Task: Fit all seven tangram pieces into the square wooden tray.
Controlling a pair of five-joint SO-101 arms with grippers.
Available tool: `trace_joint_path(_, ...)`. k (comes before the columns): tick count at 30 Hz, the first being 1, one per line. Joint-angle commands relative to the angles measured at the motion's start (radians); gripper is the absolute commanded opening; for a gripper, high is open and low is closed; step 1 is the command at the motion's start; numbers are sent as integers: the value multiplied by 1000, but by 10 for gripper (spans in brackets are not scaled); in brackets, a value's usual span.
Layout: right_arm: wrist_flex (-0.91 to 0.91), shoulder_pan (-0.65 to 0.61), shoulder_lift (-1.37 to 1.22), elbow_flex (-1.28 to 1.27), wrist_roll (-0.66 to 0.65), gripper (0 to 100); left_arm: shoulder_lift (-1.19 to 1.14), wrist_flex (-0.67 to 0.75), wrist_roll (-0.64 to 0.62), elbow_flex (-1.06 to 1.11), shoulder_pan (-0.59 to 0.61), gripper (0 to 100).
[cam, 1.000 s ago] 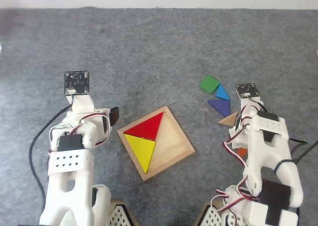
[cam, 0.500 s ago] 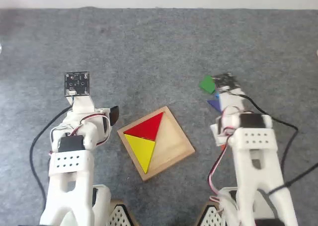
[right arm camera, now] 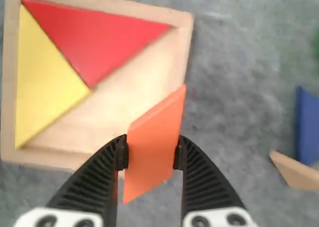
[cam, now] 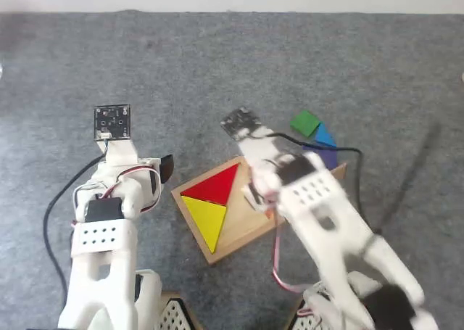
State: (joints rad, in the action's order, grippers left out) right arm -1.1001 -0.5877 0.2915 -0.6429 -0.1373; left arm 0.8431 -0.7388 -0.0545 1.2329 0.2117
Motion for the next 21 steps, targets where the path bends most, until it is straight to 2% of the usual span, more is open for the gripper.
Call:
trace_joint_path(1, 27, -41, -220, 203, 114, 8, 26, 18, -8, -10, 8, 273)
trace_joint_path(7, 19, -45, -467, 388, 169, 7, 26, 17, -8, -12, 8, 273)
trace_joint_path(16, 24, -79, -506, 448, 160, 11, 28, 15, -8, -13, 8, 273)
trace_joint_path(18, 18, -81, -507, 454, 160, 58, 28, 15, -8, -13, 8, 273)
trace_joint_path(21, 18, -81, -506, 453, 160, 220, 28, 15, -8, -13, 8, 273)
